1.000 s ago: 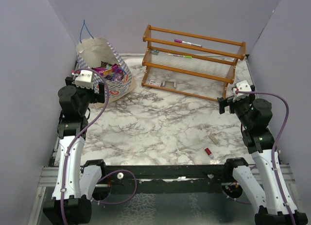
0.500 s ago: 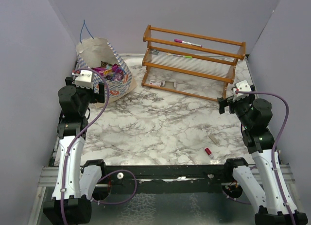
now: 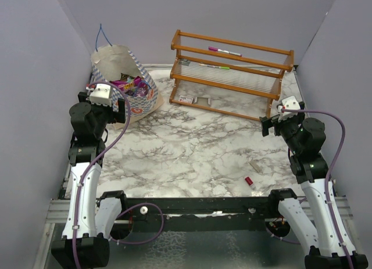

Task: Place the snacks into the paper bag
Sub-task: Reset both arms

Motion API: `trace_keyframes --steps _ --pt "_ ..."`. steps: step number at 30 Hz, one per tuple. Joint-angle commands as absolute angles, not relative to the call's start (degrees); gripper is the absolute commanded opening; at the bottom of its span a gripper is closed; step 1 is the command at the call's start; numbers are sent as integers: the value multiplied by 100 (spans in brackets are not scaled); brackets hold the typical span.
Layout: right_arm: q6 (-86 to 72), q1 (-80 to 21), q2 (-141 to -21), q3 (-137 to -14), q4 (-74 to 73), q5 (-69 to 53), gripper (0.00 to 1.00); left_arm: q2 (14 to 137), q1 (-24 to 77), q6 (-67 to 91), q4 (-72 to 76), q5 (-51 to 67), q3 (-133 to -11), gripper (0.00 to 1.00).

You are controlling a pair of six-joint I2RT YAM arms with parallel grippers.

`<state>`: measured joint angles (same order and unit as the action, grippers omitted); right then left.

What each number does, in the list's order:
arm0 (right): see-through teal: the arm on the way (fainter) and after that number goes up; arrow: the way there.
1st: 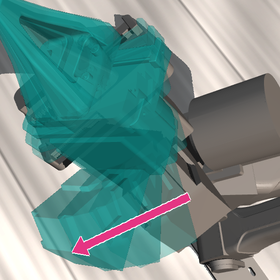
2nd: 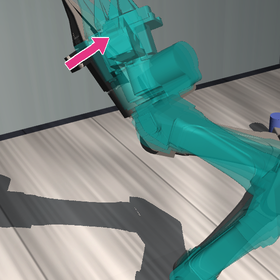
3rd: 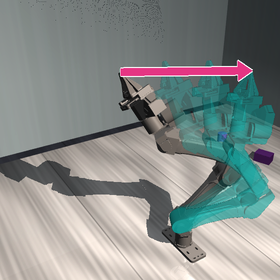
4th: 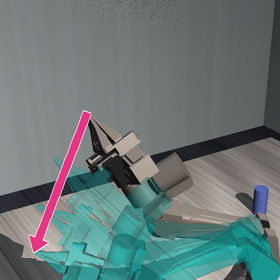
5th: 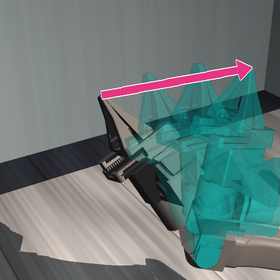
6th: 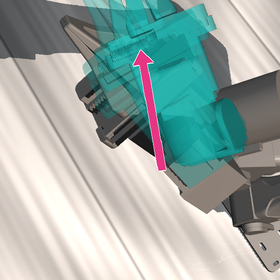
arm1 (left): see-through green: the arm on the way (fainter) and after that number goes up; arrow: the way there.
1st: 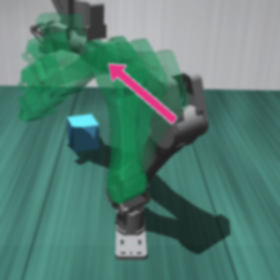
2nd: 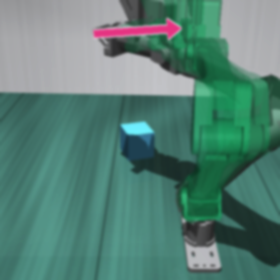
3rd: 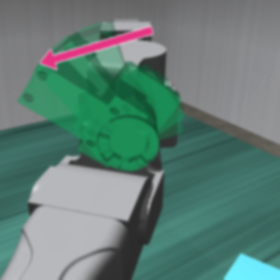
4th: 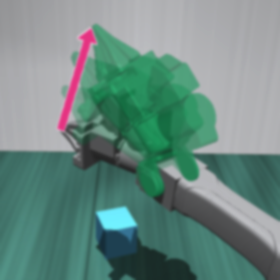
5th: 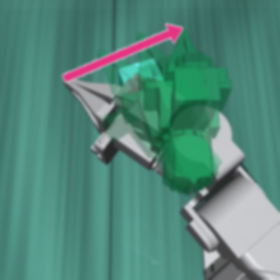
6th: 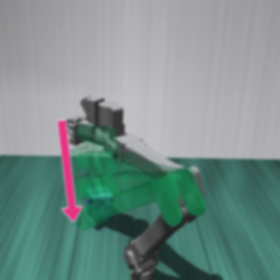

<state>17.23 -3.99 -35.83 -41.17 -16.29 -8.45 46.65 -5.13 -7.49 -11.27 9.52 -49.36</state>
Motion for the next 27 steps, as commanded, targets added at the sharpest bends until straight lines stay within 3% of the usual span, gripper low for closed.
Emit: trace_keyframes --steps 1,27 --pt "1793 -361 -3539 -4118 -1604 -940 99 4594 -486 -800 -1084 841 -5000 99" --pt "1801 -360 -3604 -4113 -1619 -975 99 4650 -483 -809 -1077 936 -4978 99"
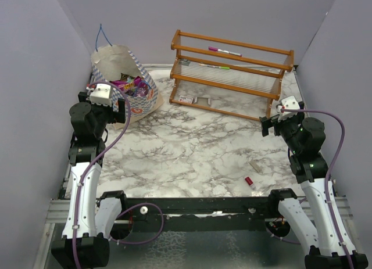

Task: Place the snacks into the paper bag
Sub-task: Reset both arms

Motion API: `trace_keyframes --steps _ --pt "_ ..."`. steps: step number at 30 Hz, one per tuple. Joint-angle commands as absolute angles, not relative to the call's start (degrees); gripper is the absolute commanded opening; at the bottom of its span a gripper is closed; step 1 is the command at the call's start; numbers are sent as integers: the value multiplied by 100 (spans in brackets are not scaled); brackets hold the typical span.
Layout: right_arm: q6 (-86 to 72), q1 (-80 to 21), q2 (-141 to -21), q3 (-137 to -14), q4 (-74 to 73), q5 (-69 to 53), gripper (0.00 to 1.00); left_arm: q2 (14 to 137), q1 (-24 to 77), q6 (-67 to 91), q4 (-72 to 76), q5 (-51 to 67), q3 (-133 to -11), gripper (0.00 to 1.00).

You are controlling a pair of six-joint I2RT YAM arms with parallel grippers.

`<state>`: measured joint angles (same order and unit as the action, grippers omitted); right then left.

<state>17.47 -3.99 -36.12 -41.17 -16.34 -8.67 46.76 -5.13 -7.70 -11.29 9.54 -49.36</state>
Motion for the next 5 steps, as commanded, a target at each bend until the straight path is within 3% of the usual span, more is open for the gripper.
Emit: trace_keyframes --steps 1,5 --pt "1802 -360 -3611 -4113 -1617 -969 99 4647 -483 -808 -1081 920 -4985 99" --pt "1802 -361 -3604 -4105 -1617 -982 99 4651 -483 -817 -1078 914 -4969 99"
